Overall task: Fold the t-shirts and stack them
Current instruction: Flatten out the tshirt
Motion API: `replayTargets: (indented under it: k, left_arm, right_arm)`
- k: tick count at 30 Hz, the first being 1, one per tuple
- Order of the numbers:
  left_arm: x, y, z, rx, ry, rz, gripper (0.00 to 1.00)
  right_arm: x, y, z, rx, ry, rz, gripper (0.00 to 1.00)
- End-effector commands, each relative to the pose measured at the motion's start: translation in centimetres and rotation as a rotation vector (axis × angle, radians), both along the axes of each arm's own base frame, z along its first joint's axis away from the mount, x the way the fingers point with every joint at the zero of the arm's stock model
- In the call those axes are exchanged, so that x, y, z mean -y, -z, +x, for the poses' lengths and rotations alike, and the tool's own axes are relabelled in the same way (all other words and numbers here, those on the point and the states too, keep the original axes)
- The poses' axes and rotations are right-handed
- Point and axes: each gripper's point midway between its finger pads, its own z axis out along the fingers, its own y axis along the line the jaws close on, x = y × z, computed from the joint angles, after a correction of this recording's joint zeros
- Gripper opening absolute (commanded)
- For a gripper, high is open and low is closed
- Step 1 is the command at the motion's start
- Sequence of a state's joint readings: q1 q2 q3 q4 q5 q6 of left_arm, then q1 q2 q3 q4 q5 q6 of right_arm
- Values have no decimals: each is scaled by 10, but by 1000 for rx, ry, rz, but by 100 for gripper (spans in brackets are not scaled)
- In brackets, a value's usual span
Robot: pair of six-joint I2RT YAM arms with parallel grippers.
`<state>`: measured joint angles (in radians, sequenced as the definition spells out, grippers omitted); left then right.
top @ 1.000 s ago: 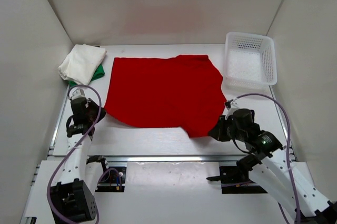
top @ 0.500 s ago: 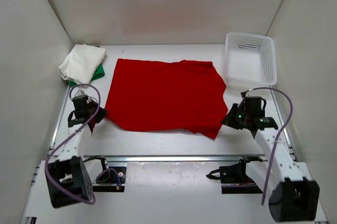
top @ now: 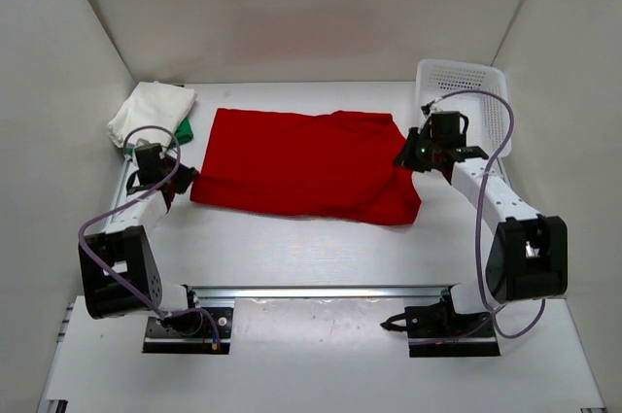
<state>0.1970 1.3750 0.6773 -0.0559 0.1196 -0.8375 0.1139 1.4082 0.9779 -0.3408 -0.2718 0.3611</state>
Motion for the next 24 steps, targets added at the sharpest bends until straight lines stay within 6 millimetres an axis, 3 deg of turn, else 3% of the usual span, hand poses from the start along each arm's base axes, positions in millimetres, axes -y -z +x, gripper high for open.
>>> replayTargets:
  k: [1,2,4,8,13,15,21,24]
  left_arm:
    - [-8,-44,34,126,-17,31,0]
    - [-12,-46,41,124,-23,37,0]
    - [-10,-42,50,107,-14,36,0]
    - [-14,-27,63,60,-6,47,0]
    - [-20,-12,69,17,-6,64,0]
    - [-24,-3,70,-9,-18,68,0]
    - [-15,13,78,-49,24,88,0]
    - [-16,23,76,-78,26,86,12]
  right_arm:
    - [2,-20,37,89,-3,-35,0]
    - [3,-30,46,113,-3,-36,0]
    - [5,-19,57,83,2,-44,0]
    - [10,-15,77,98,13,-46,0]
    - [7,-7,99,83,-8,-49,0]
    - [10,-16,115,108,3,-60,0]
    - [11,15,139,51,4,-91,0]
    - [9,24,144,40,10,-87,0]
